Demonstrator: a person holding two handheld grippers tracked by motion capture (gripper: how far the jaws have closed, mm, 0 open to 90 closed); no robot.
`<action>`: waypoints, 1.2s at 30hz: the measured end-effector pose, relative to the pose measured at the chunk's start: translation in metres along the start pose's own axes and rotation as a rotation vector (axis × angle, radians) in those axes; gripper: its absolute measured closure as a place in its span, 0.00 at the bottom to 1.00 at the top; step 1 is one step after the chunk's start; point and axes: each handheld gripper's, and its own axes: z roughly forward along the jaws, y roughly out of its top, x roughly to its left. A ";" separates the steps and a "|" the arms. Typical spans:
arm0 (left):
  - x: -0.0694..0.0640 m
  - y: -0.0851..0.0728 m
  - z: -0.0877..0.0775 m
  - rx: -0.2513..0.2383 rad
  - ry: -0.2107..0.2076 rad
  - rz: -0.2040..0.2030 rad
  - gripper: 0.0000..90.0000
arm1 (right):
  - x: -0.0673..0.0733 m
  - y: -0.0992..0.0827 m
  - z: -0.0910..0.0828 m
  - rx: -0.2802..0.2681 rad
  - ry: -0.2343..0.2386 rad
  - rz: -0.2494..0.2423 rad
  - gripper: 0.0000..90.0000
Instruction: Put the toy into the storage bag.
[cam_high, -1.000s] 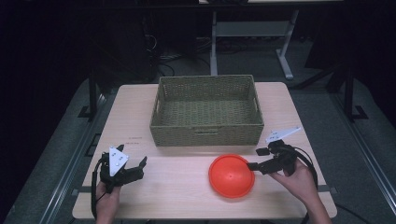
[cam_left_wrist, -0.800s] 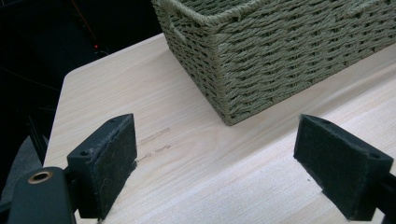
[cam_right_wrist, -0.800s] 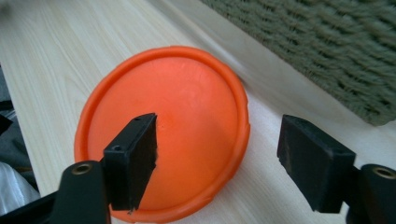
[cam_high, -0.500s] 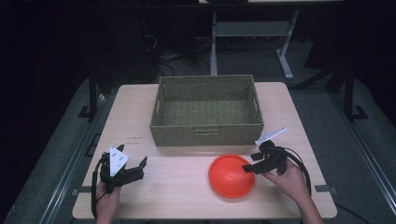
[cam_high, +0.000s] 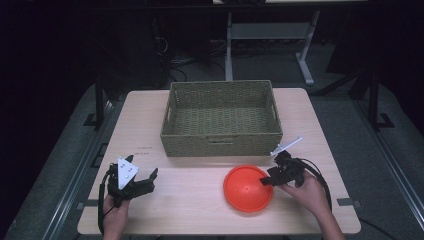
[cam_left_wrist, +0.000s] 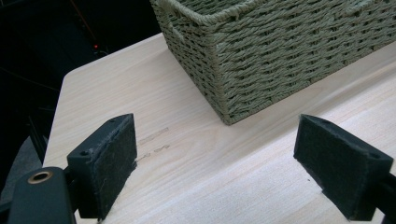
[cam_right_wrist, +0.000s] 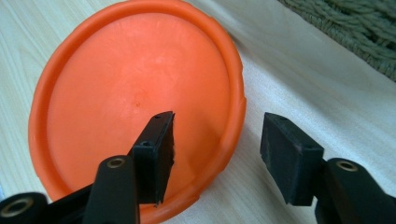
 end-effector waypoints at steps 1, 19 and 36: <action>0.000 0.000 0.000 -0.001 0.001 0.001 0.14 | 0.000 -0.001 0.001 0.005 0.001 0.003 0.51; 0.000 0.000 0.000 -0.002 0.001 0.004 0.14 | -0.003 -0.002 0.008 -0.001 0.030 0.015 0.71; 0.000 0.000 0.000 -0.002 0.007 0.001 0.14 | 0.011 0.011 -0.022 -0.100 0.096 0.005 0.91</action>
